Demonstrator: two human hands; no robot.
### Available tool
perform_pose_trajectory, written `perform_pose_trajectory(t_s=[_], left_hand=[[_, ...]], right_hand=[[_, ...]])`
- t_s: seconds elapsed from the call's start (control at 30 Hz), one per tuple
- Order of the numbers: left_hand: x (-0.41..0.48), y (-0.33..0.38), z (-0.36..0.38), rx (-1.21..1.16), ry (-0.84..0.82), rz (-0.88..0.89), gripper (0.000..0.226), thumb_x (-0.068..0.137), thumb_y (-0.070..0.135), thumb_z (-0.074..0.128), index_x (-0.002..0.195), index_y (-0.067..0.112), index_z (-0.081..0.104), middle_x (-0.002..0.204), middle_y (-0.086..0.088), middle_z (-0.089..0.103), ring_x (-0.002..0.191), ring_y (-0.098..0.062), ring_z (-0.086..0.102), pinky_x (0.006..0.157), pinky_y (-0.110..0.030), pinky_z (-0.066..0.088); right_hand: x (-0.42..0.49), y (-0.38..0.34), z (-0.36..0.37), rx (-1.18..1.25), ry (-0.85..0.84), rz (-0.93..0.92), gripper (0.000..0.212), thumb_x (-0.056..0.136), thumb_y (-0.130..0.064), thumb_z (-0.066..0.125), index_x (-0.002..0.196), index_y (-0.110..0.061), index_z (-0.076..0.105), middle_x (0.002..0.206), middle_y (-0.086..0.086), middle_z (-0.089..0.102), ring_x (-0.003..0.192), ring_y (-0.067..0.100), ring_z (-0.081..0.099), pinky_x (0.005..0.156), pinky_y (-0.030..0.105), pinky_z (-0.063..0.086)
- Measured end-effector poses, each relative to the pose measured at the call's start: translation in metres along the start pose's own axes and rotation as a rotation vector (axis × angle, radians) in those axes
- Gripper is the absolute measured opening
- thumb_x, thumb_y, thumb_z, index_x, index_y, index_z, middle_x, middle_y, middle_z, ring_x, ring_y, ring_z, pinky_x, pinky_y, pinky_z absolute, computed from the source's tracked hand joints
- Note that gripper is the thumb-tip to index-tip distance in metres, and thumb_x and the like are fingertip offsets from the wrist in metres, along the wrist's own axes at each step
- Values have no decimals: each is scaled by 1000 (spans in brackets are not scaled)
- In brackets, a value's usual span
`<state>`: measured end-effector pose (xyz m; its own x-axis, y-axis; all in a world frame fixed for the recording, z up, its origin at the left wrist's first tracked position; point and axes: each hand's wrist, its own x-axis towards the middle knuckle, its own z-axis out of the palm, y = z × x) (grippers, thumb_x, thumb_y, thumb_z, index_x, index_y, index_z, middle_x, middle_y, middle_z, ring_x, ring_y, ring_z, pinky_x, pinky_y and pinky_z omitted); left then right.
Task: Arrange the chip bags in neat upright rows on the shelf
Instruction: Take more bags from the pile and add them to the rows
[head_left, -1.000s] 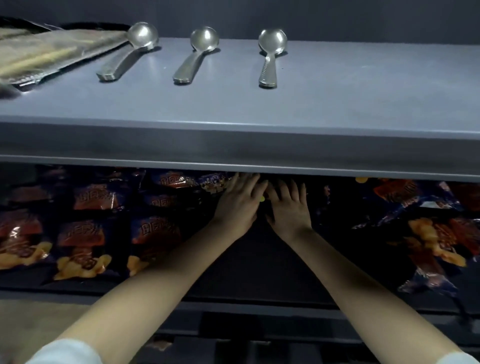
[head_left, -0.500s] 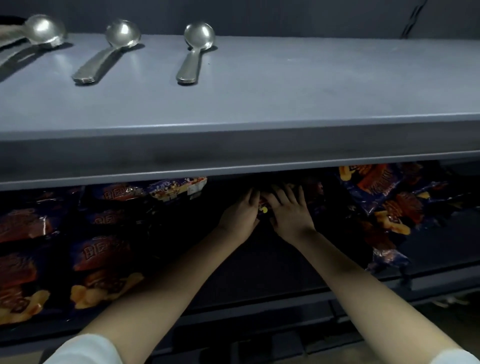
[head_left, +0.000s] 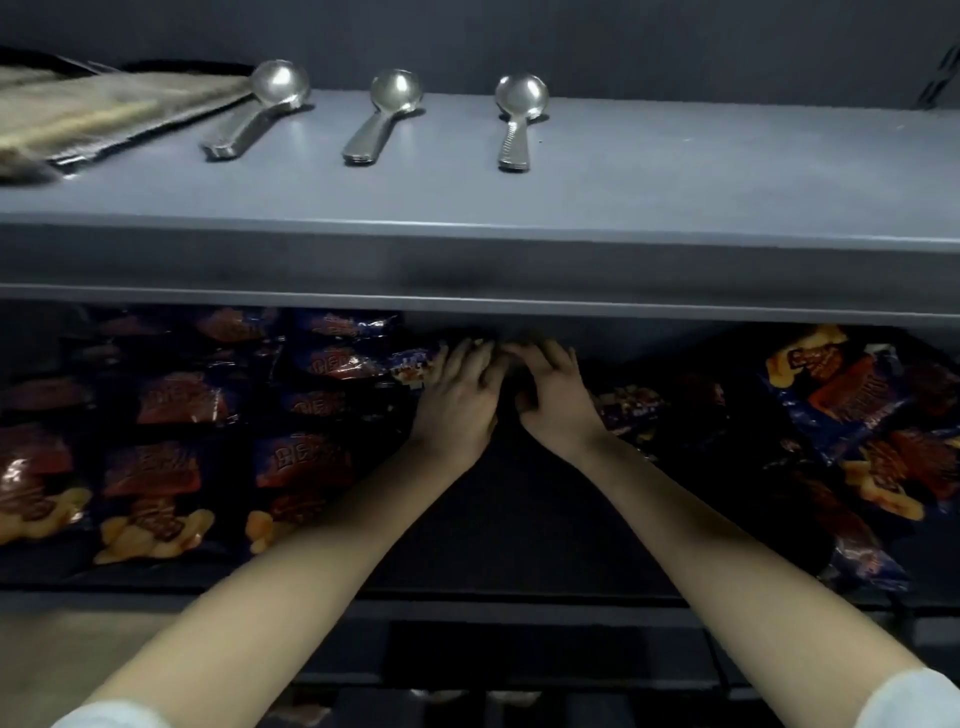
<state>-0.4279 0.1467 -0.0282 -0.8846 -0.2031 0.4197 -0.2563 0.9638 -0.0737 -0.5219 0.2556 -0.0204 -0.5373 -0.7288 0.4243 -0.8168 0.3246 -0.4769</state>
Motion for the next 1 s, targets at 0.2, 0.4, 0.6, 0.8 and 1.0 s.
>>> perform_pose_trajectory(t_s=[0.2, 0.4, 0.6, 0.8, 1.0], left_hand=[[-15, -54, -25, 107, -118, -180, 73, 87, 24, 57, 147, 8, 17, 151, -15, 27, 138, -28, 25, 116, -42, 9], [-8, -61, -30, 180, -253, -225, 39, 87, 18, 57, 126, 12, 51, 120, -8, 59, 111, -24, 54, 113, -39, 17], [-14, -46, -18, 184, -302, -150, 34, 90, 11, 52, 123, 11, 52, 125, -8, 56, 116, -25, 51, 110, -37, 22], [-16, -25, -16, 219, -345, -93, 41, 91, 14, 52, 131, 9, 46, 133, -10, 51, 122, -25, 48, 117, -40, 6], [-35, 11, -2, 151, -509, -149, 73, 93, 32, 51, 146, -1, 12, 152, -26, 11, 139, -41, 15, 116, -46, 10]], right_hand=[[39, -36, 39, -150, -76, -192, 73, 78, -10, 61, 144, -13, 32, 145, 12, 34, 134, 32, 29, 113, 41, 18], [38, -36, 66, -462, -214, -48, 68, 83, -23, 56, 144, -23, 28, 140, 6, 41, 128, 31, 35, 108, 42, 20], [11, -20, 64, -516, -191, -25, 42, 89, -24, 51, 131, -27, 49, 133, 4, 49, 117, 28, 46, 90, 39, 33], [-12, -9, 52, -514, -166, 21, 43, 87, -18, 53, 129, -22, 53, 127, 8, 52, 115, 30, 47, 92, 41, 37], [-40, -2, 52, -513, -215, 14, 61, 82, -16, 58, 140, -21, 41, 146, 11, 36, 123, 30, 44, 100, 39, 35]])
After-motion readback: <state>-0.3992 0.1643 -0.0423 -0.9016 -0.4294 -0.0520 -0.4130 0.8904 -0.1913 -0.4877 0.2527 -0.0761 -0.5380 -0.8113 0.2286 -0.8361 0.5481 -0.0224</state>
